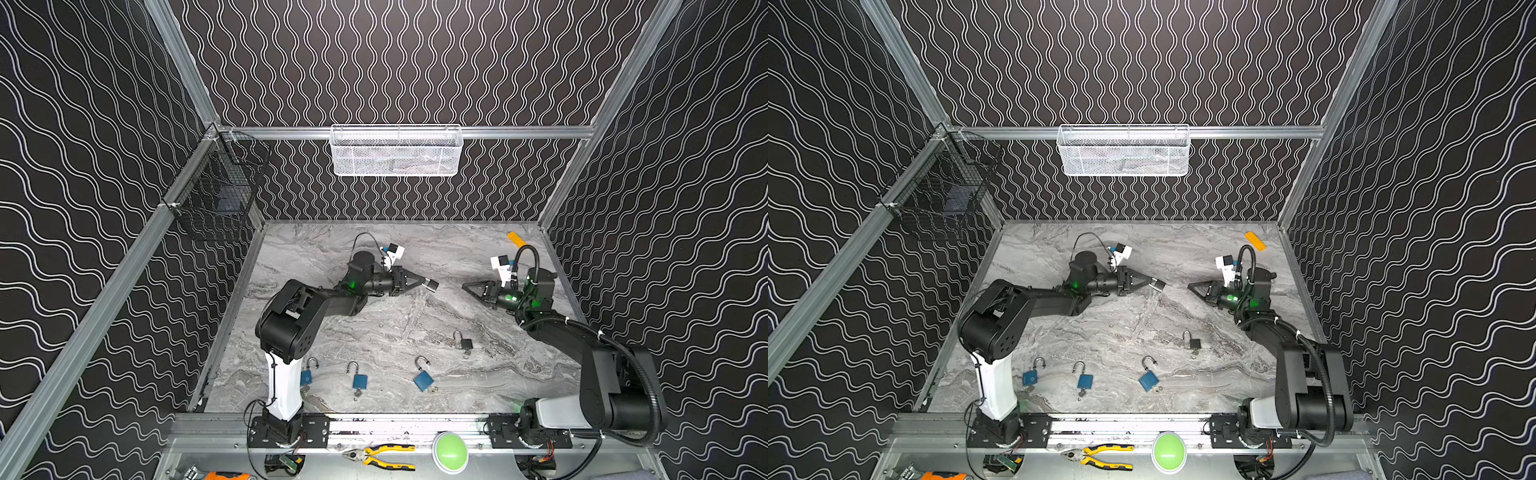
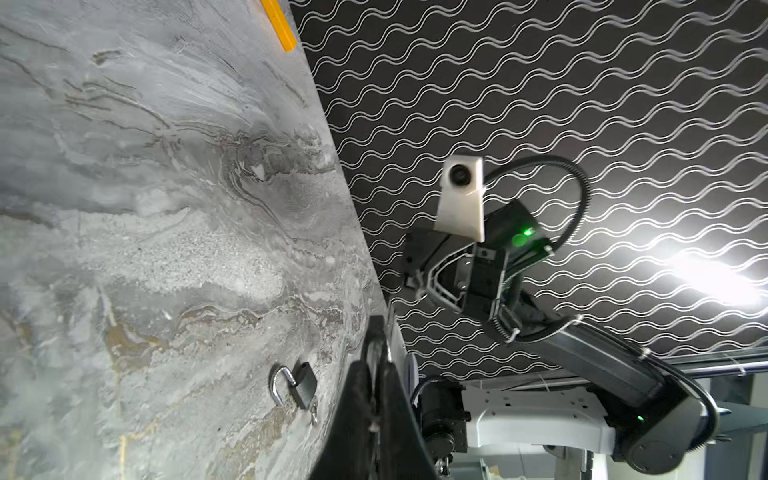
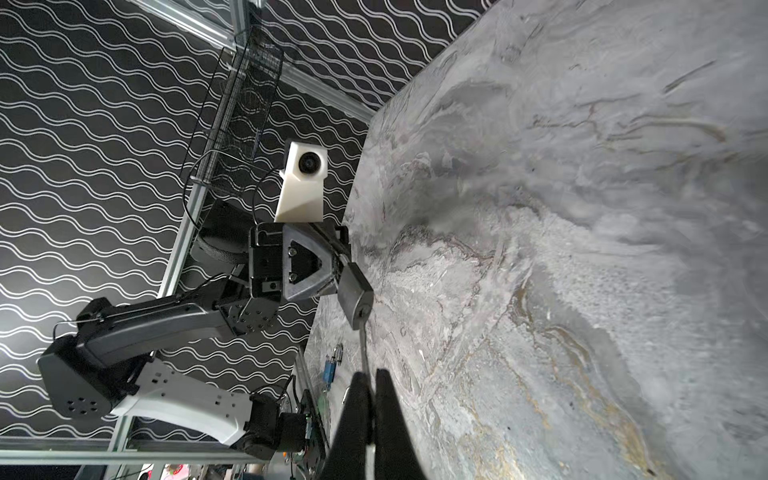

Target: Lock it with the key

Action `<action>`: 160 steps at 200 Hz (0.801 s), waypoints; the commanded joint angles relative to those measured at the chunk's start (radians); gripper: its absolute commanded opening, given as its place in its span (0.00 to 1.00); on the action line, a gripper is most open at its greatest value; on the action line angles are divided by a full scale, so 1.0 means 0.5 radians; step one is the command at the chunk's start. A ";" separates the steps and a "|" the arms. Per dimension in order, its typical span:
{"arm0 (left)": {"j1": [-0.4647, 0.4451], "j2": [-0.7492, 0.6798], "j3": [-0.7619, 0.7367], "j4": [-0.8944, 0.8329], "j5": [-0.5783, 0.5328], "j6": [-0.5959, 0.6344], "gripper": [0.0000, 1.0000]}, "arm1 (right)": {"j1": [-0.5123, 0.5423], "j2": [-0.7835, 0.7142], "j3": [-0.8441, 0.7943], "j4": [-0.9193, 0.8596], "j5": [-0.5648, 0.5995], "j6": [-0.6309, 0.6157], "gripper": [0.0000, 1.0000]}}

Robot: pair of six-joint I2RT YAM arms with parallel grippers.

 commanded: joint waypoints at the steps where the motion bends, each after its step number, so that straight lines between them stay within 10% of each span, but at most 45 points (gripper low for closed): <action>1: -0.011 0.045 0.257 -0.713 0.053 0.483 0.00 | -0.074 -0.005 0.099 -0.305 0.082 -0.056 0.00; 74: -0.062 0.594 1.598 -2.360 0.095 1.563 0.00 | -0.321 0.403 0.185 -0.005 0.204 0.403 0.00; 160: -0.112 1.251 2.487 -2.755 0.195 1.730 0.00 | -0.332 0.475 0.364 -0.260 0.565 0.317 0.00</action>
